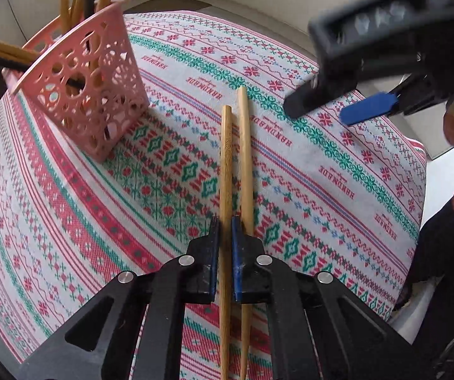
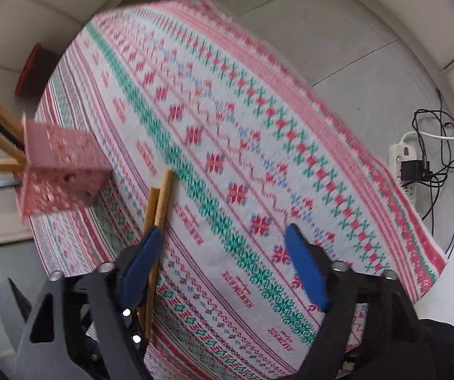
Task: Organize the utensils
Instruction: 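Grasp one chopstick with the left gripper while the right gripper grasps the other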
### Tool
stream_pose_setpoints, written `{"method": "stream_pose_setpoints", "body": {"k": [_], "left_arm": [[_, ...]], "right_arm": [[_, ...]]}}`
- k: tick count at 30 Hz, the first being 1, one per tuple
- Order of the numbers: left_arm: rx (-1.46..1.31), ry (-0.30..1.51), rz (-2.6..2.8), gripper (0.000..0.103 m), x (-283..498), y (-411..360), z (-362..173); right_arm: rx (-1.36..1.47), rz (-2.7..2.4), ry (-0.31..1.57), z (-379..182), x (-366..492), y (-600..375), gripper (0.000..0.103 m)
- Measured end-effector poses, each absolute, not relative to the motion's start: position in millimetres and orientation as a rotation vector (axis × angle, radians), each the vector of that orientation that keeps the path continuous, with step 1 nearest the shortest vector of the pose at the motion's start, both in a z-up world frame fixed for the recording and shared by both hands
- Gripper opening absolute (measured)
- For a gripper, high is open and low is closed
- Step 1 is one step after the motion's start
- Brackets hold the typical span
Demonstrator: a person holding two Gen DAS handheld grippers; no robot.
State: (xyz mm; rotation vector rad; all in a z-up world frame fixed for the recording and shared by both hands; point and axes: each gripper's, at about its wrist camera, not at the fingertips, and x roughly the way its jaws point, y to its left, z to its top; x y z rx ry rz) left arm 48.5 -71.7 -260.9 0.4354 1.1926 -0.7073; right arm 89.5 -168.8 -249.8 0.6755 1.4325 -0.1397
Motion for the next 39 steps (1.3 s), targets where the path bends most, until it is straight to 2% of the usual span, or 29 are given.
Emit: {"method": "stream_pose_setpoints", "body": {"k": [1, 7, 12, 14, 15, 17, 19, 20, 33, 34, 35, 36, 39], "left_arm": [[0.437, 1.193, -0.707, 0.007, 47.6, -71.8, -261.8], [0.454, 1.197, -0.707, 0.007, 34.5, -57.5, -264.2], [0.44, 1.203, -0.709, 0.007, 23.3, -12.9, -271.6], [0.445, 1.203, -0.711, 0.007, 19.3, 0.1, -274.4], [0.45, 1.205, -0.713, 0.007, 18.8, 0.7, -275.3], [0.447, 1.213, -0.711, 0.009, 21.9, 0.8, -274.9], [0.44, 1.218, -0.695, 0.012, 33.3, 0.1, -269.7], [0.435, 1.216, -0.684, 0.016, 42.9, -3.8, -268.6], [0.434, 1.222, -0.56, 0.031, 102.3, -64.5, -263.0], [0.437, 1.224, -0.551, 0.029, 103.7, -65.8, -262.7], [0.44, 1.218, -0.544, 0.015, 103.4, -66.0, -262.3], [0.437, 1.218, -0.545, 0.008, 103.5, -66.3, -263.1], [0.415, 1.182, -0.532, 0.006, 96.7, -51.4, -258.8]], "right_arm": [[0.67, -0.13, 1.455, -255.1, 89.1, -163.5, 0.061], [0.765, -0.096, 1.41, -254.6, 96.7, -156.9, 0.062], [0.771, -0.113, 1.424, -260.9, 112.6, -150.3, 0.061], [0.733, -0.118, 1.401, -257.6, 122.0, -143.1, 0.049], [0.704, -0.119, 1.408, -257.8, 127.8, -138.2, 0.049], [0.657, -0.129, 1.401, -257.4, 135.5, -131.3, 0.022], [0.645, -0.127, 1.391, -259.5, 136.4, -130.3, 0.013], [0.65, -0.124, 1.387, -259.9, 135.8, -131.2, 0.013], [0.716, -0.004, 1.442, -267.9, 99.0, -167.6, 0.009], [0.737, 0.003, 1.444, -269.4, 98.9, -170.4, 0.008], [0.746, 0.008, 1.446, -270.1, 98.8, -171.8, 0.008], [0.742, 0.013, 1.445, -269.5, 96.3, -172.5, 0.008], [0.695, 0.017, 1.431, -264.3, 91.4, -171.0, 0.009]]}}
